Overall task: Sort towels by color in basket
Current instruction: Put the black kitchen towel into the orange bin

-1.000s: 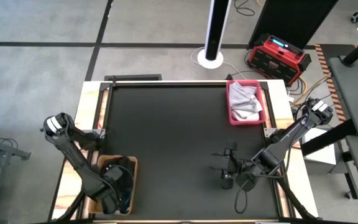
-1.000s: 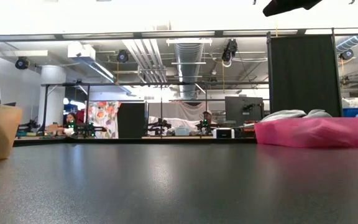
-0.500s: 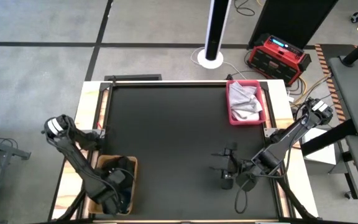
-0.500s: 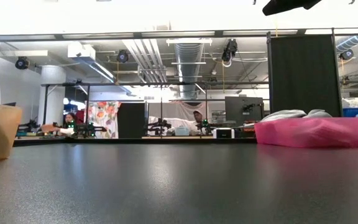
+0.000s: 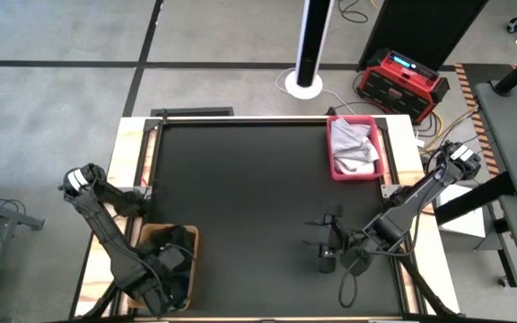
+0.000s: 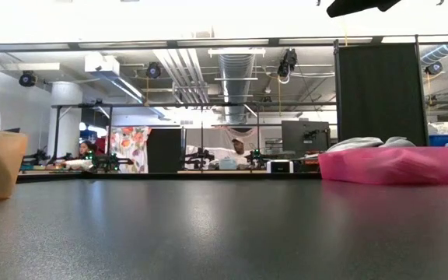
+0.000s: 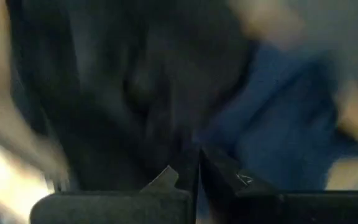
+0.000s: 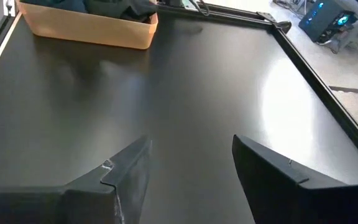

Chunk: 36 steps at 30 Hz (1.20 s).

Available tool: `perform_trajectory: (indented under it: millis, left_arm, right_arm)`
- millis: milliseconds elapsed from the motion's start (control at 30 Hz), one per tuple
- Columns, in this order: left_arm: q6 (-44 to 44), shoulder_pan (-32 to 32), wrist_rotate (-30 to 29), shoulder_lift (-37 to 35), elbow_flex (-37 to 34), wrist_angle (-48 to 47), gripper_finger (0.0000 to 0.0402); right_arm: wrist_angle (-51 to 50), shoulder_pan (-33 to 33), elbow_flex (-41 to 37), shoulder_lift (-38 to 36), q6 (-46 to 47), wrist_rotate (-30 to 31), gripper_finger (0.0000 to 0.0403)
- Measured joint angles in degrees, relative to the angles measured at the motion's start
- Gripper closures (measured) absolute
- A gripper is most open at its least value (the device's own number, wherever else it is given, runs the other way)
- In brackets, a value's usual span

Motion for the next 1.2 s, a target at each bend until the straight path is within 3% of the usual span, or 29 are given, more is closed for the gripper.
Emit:
perform_trajectory:
  millis: [100,200,367,533,833,1200]
  left_arm:
    - [9.2,0.63,-14.55,-0.02,1.97,0.06,0.0402]
    - [16.47,2.99,-19.84,-0.37,1.86,-0.03,0.0402]
    - [20.5,6.51,-20.46,-3.23,-4.01,0.47,0.0402]
    - [16.68,6.93,-24.27,-7.91,-11.91,3.23,0.0402]
    - [11.18,6.95,-23.61,-11.52,-24.54,16.57,0.0402]
    - [4.4,6.95,-20.8,-11.34,-28.37,19.6,0.0402]
  right_arm:
    - [0.16,-0.17,0.0,-0.01,-0.45,0.0,0.0198]
    - [0.16,-0.17,0.0,-0.01,-0.66,-0.01,0.0213]
    - [0.04,-0.17,-0.02,-0.01,-0.66,-0.55,0.0239]
    - [-0.06,-0.15,-0.04,-0.01,-0.83,-0.66,0.0262]
    - [-0.05,-0.15,-0.04,-0.01,-2.34,-0.68,0.0296]
    - [-0.04,-0.15,-0.07,-0.01,-3.0,-0.65,0.0337]
